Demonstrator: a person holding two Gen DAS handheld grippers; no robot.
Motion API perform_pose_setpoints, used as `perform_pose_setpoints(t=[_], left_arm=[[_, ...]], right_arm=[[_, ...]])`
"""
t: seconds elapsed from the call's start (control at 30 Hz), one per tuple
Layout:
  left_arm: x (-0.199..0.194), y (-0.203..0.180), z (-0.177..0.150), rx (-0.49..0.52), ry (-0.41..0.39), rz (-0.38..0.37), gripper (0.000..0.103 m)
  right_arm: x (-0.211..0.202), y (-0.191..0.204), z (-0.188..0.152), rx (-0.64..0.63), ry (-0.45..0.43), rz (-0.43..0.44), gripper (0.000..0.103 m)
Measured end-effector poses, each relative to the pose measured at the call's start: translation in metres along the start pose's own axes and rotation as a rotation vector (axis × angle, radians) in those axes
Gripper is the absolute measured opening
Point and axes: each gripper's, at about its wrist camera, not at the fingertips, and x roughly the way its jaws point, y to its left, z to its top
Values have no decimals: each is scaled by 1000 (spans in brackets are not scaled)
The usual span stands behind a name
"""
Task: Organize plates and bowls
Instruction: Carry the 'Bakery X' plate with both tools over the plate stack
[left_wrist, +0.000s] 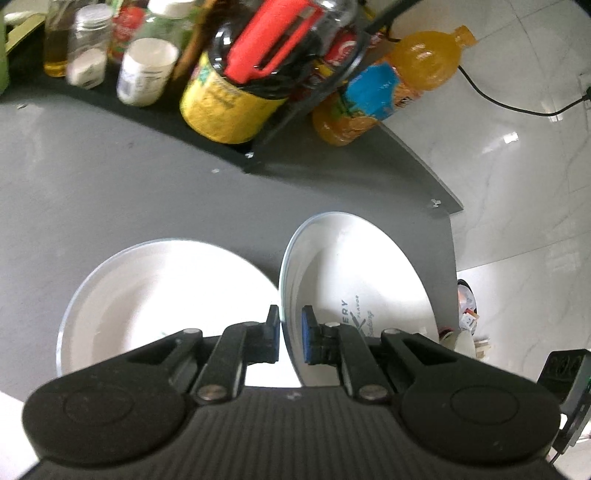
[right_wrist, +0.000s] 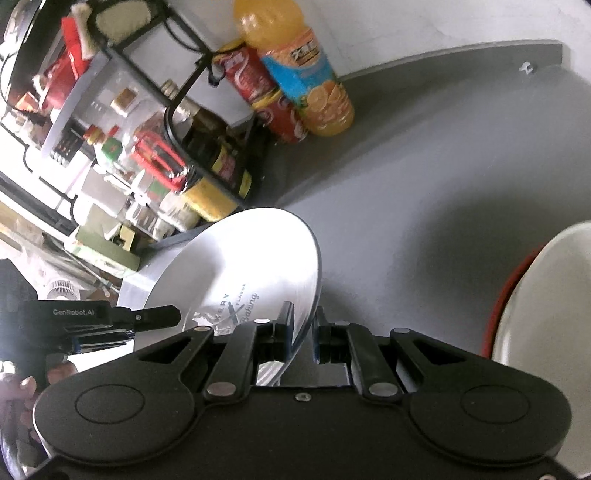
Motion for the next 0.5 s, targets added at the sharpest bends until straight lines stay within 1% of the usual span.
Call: perform_pose_setpoints(t=[0.27,0.5], left_arm=[[-10,30,-13,-18,4,5,10],[-10,51,-23,-43,19,4,9]], right_arm=[[8,17,-11,-16,27,-9,10],[14,25,-22,-20,51,-34,10]])
